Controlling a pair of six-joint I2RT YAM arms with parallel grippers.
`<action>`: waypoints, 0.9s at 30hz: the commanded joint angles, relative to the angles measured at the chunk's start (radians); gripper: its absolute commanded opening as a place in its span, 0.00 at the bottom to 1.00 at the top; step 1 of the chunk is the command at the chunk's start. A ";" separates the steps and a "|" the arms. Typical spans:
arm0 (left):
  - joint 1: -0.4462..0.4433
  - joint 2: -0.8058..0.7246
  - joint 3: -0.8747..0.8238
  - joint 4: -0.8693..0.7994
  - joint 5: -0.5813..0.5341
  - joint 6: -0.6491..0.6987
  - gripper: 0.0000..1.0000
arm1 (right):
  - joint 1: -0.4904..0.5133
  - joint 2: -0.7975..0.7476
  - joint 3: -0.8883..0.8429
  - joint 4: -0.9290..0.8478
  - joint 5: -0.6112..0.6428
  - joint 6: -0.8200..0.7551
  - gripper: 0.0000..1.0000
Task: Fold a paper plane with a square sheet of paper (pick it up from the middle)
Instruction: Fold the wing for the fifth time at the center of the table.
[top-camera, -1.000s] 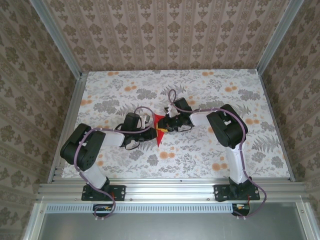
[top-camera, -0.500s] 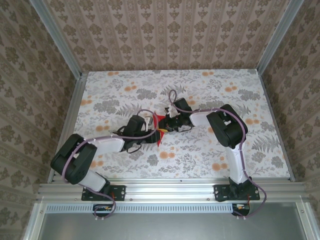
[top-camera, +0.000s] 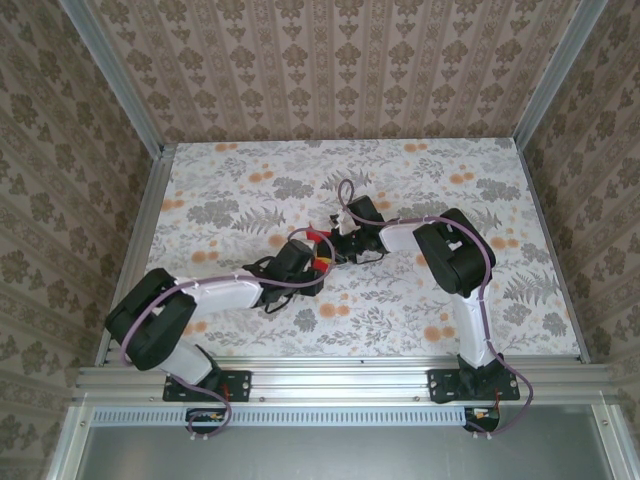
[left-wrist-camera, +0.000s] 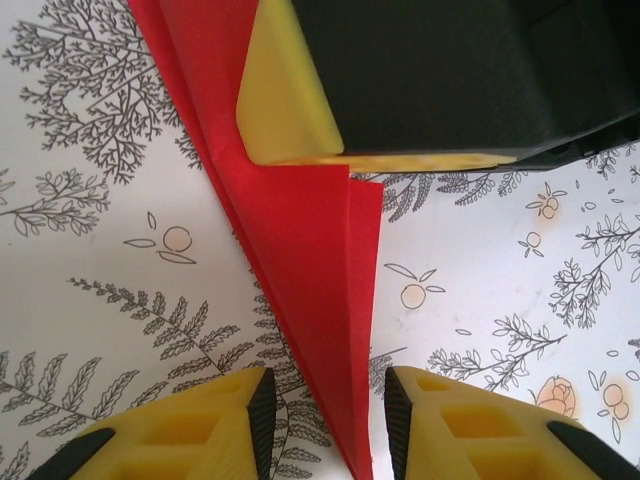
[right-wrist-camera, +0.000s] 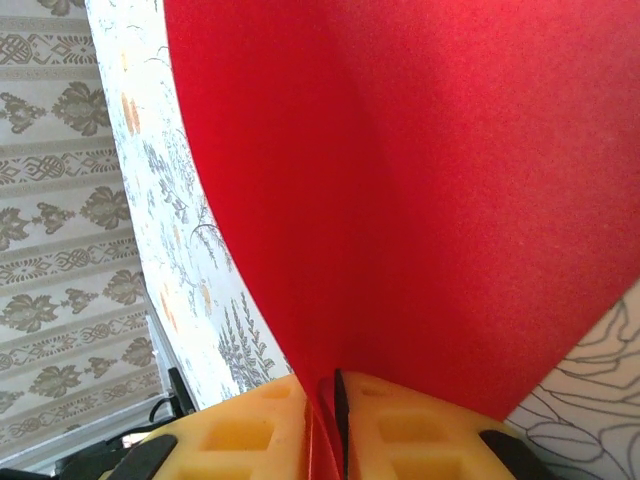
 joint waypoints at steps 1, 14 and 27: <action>-0.020 0.027 0.043 -0.064 -0.080 0.009 0.35 | -0.008 0.037 -0.026 -0.038 0.108 0.018 0.17; -0.068 0.106 0.129 -0.156 -0.190 -0.019 0.21 | -0.008 0.042 -0.029 0.002 0.109 0.055 0.17; -0.090 0.148 0.175 -0.229 -0.280 -0.047 0.10 | -0.016 0.035 -0.048 0.068 0.109 0.108 0.18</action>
